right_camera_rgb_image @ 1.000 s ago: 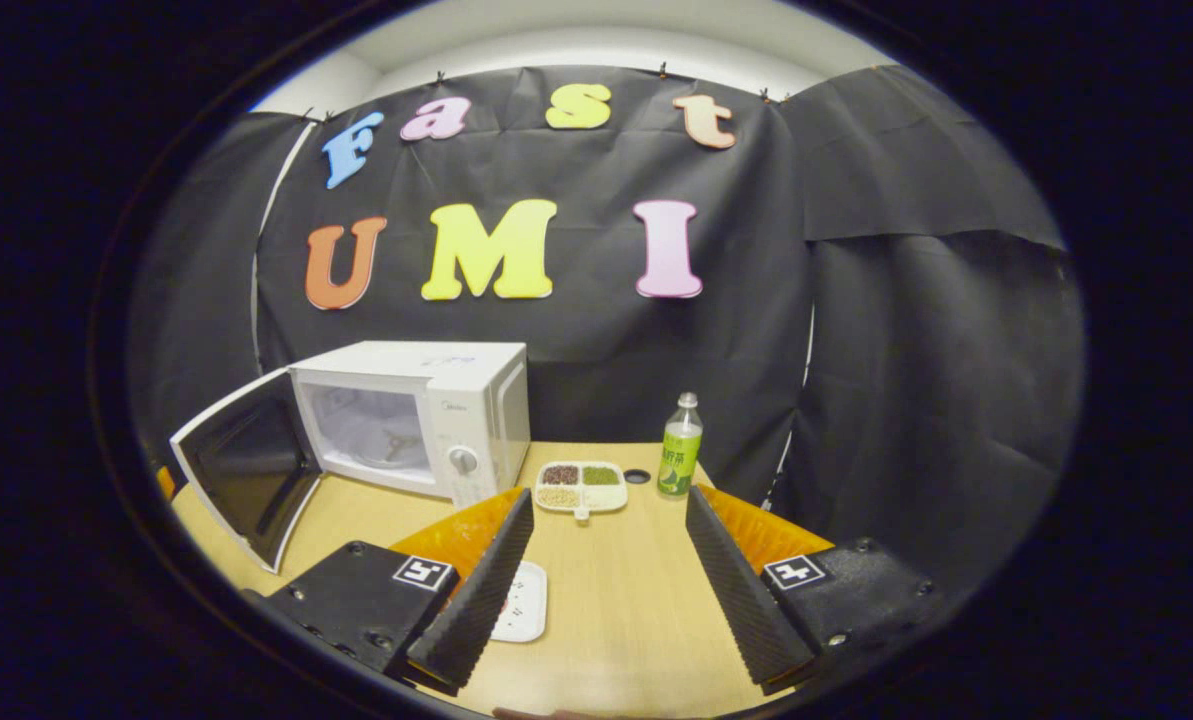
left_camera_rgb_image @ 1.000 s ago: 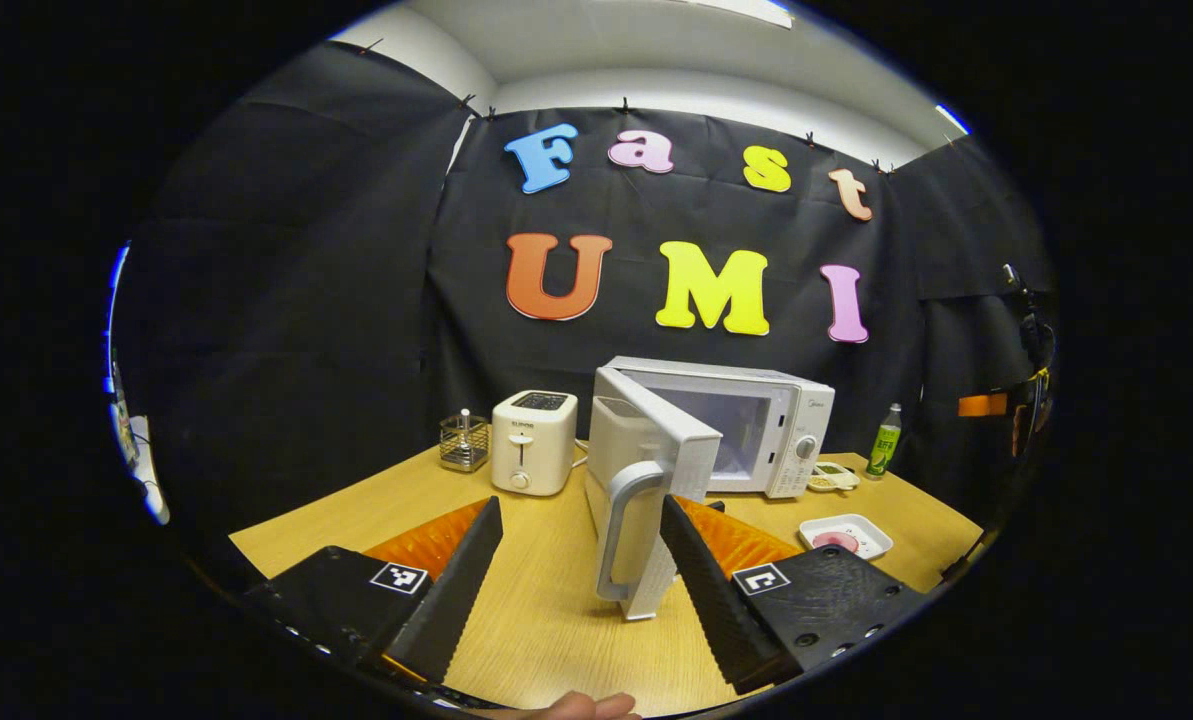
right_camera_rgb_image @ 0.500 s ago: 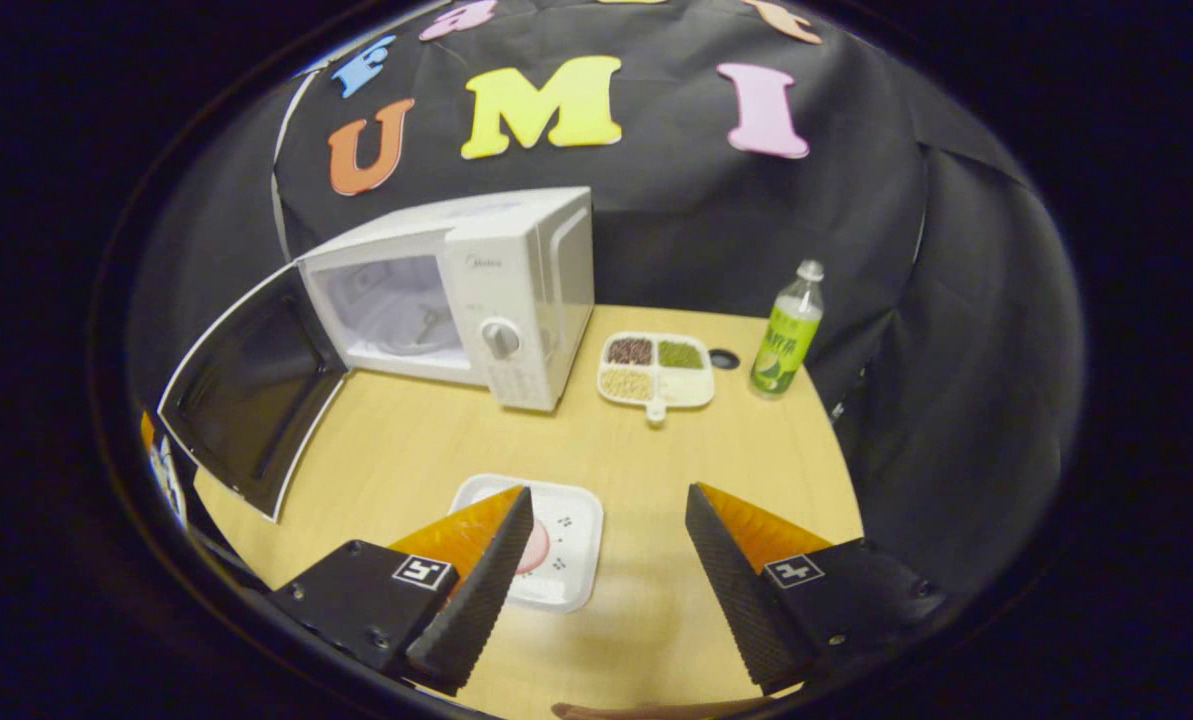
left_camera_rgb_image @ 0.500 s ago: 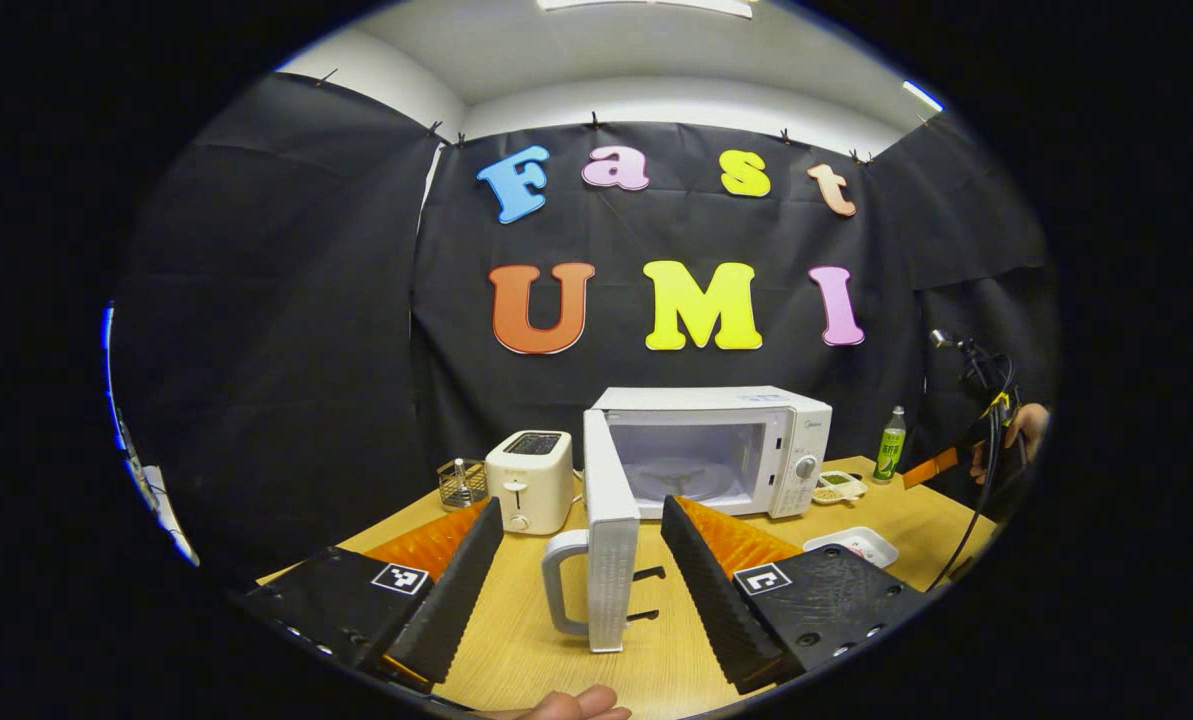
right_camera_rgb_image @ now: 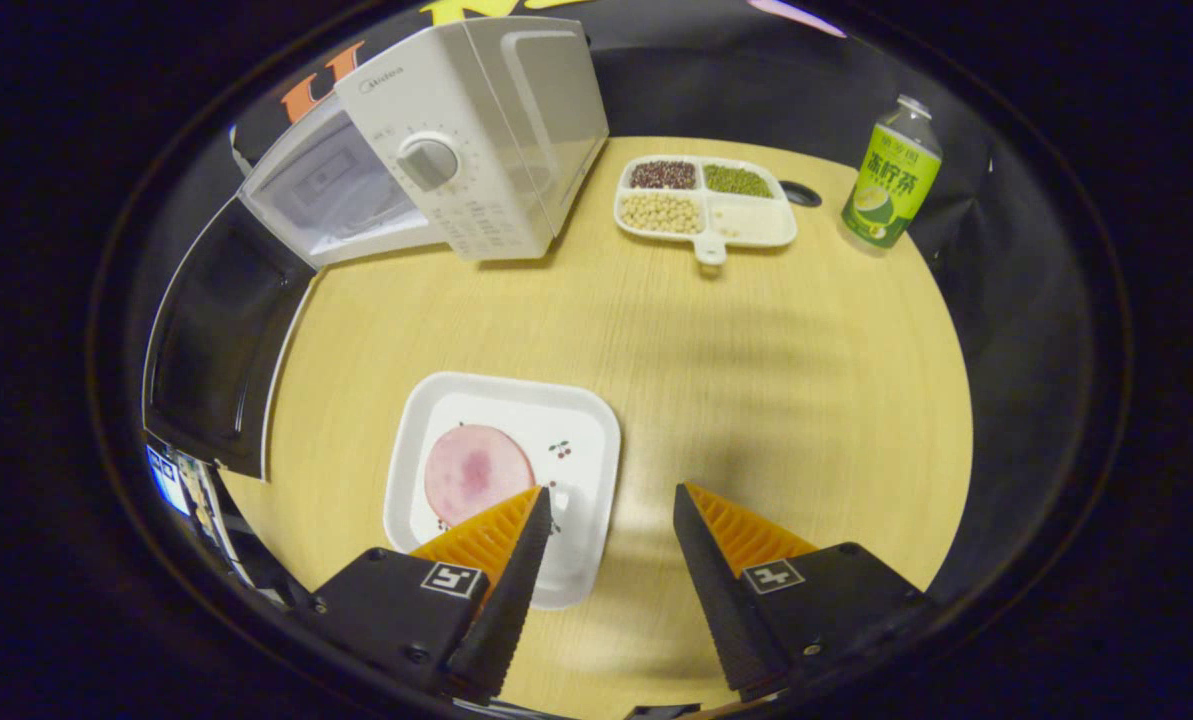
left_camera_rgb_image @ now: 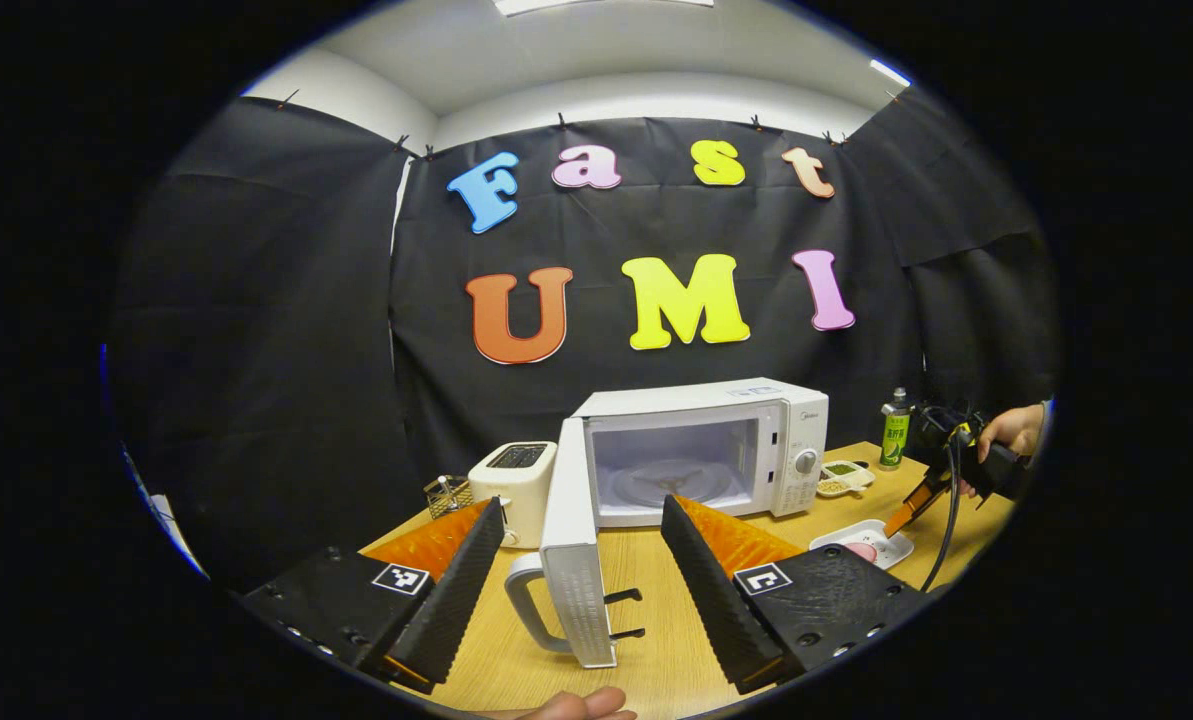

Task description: Open the microwave oven with the left hand, put the food in, and close the microwave oven.

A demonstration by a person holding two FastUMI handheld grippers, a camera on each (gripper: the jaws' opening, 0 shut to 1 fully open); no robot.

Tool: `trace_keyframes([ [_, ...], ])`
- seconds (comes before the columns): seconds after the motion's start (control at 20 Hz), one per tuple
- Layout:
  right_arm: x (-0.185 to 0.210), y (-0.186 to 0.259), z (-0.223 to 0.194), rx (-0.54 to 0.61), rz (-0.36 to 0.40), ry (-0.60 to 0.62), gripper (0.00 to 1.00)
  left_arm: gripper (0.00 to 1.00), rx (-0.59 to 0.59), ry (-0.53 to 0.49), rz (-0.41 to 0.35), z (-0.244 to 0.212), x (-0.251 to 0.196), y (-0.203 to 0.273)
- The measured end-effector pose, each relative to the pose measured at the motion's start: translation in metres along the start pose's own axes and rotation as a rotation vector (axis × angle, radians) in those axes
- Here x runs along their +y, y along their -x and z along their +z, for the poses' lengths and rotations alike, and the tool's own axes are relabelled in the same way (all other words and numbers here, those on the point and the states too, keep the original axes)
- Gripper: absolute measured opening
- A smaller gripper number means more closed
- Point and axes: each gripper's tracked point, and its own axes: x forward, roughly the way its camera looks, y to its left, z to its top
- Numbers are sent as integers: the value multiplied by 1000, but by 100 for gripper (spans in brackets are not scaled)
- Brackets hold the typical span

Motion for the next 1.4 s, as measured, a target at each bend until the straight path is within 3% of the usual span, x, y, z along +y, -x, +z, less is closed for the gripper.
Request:
trace_keyframes([
  [0.05, 2, -6, -4, 25, 16, -16, 66, 94, -2, -3, -1, 2, -1, 0],
  [0.1, 1, -2, 0, 15, 10, -25, 75, 84, -11, -4, 1, 6, -2, 0],
  [0.15, -1, -4, 3, 23, 11, -20, 70, 93, -21, -3, -2, 9, -4, 0],
  [0.2, -1, -6, 3, 31, 14, -19, 55, 93, -29, -2, -8, 12, -7, 0],
  [0.3, 2, -5, -3, 75, 21, -14, 46, 93, -40, -13, -21, 13, -13, 3],
  [0.4, 2, -14, -5, 101, 20, -2, 19, 93, -50, -33, -19, 16, -14, 3],
  [0.5, 6, -16, -1, 128, 58, -20, 8, 94, -55, -54, -4, 16, -14, 3],
  [0.65, 11, -12, -5, 199, 163, -121, 4, 96, -61, -57, 6, 17, -12, 6],
  [0.9, 14, -6, -6, 187, 326, -275, 0, 96, -76, -46, 2, 22, -5, 13],
  [1.2, 20, 15, -8, 131, 342, -303, 4, 96, -37, -5, -28, 11, -5, 14],
  [1.4, 51, 41, 1, 75, 373, -291, 4, 96, -27, 62, -58, 7, 0, 15],
])
